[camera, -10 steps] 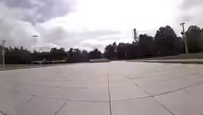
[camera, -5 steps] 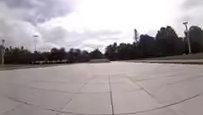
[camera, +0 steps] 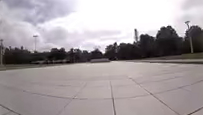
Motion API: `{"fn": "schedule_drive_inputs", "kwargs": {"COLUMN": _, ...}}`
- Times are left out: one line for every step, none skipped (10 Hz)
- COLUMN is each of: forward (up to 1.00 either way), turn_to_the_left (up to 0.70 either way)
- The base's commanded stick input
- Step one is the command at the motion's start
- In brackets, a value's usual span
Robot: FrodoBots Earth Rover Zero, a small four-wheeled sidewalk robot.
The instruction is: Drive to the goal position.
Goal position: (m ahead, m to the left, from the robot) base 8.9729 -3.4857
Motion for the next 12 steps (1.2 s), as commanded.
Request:
{"fn": "schedule_drive_inputs", "kwargs": {"forward": 0.7, "turn_to_the_left": 0.0}}
{"fn": "schedule_drive_inputs", "kwargs": {"forward": 0.7, "turn_to_the_left": 0.0}}
{"fn": "schedule_drive_inputs", "kwargs": {"forward": 0.7, "turn_to_the_left": 0.0}}
{"fn": "schedule_drive_inputs", "kwargs": {"forward": 0.7, "turn_to_the_left": 0.0}}
{"fn": "schedule_drive_inputs", "kwargs": {"forward": 0.7, "turn_to_the_left": 0.0}}
{"fn": "schedule_drive_inputs", "kwargs": {"forward": 0.7, "turn_to_the_left": 0.0}}
{"fn": "schedule_drive_inputs", "kwargs": {"forward": 0.7, "turn_to_the_left": 0.0}}
{"fn": "schedule_drive_inputs", "kwargs": {"forward": 0.7, "turn_to_the_left": 0.0}}
{"fn": "schedule_drive_inputs", "kwargs": {"forward": 0.7, "turn_to_the_left": 0.0}}
{"fn": "schedule_drive_inputs", "kwargs": {"forward": 0.7, "turn_to_the_left": 0.0}}
{"fn": "schedule_drive_inputs", "kwargs": {"forward": 0.7, "turn_to_the_left": 0.0}}
{"fn": "schedule_drive_inputs", "kwargs": {"forward": 0.7, "turn_to_the_left": 0.0}}
